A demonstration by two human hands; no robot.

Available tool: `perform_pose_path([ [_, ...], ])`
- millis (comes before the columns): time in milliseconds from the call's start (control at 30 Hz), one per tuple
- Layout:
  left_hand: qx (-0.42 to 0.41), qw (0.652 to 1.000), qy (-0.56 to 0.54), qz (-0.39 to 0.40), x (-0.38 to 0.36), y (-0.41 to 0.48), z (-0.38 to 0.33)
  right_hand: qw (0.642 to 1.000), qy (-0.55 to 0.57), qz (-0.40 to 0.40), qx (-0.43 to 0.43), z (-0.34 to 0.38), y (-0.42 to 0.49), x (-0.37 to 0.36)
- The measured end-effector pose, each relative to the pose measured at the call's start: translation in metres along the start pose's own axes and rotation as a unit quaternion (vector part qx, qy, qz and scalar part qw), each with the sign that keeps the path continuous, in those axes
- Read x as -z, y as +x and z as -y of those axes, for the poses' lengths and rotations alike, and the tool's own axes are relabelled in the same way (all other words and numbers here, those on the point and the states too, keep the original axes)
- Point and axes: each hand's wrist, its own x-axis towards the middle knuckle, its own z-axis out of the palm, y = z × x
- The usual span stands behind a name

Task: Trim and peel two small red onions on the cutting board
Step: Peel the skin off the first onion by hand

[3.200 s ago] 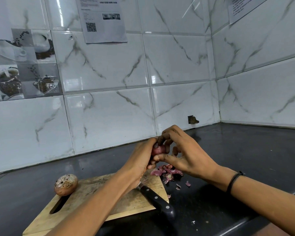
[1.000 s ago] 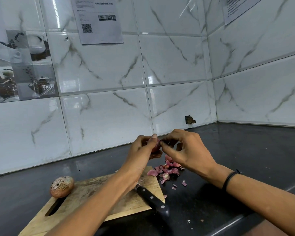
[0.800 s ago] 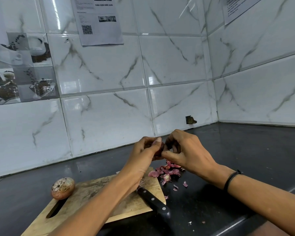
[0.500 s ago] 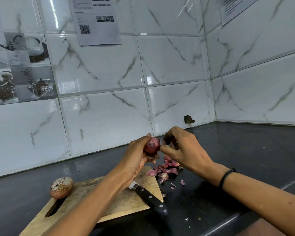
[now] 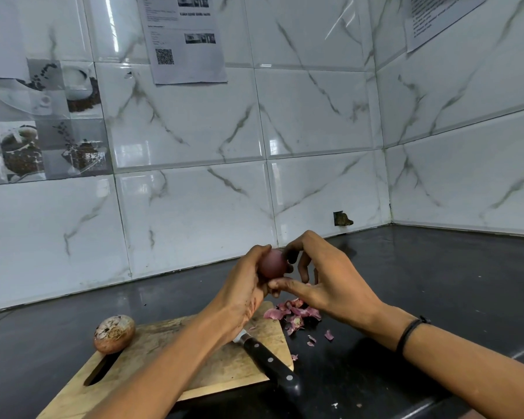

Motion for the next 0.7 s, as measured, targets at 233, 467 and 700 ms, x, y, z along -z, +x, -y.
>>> perform_pose_path([
  [233, 0.001, 1.0, 0.01, 0.01, -0.0033, 0.0049, 0.0071, 1.0, 0.014, 0.012, 0.025, -0.0019, 0.002, -0.0009],
  [467, -0.009, 0.997, 0.079, 0.005, -0.0024, 0.0053, 0.0099, 0.999, 0.034, 0.022, 0.027, -0.0027, 0.0022, 0.0012],
  [700, -0.037, 0.988, 0.147, 0.005, -0.0012, 0.0009, 0.0074, 0.998, 0.035, 0.038, 0.043, -0.0003, 0.0037, 0.002],
])
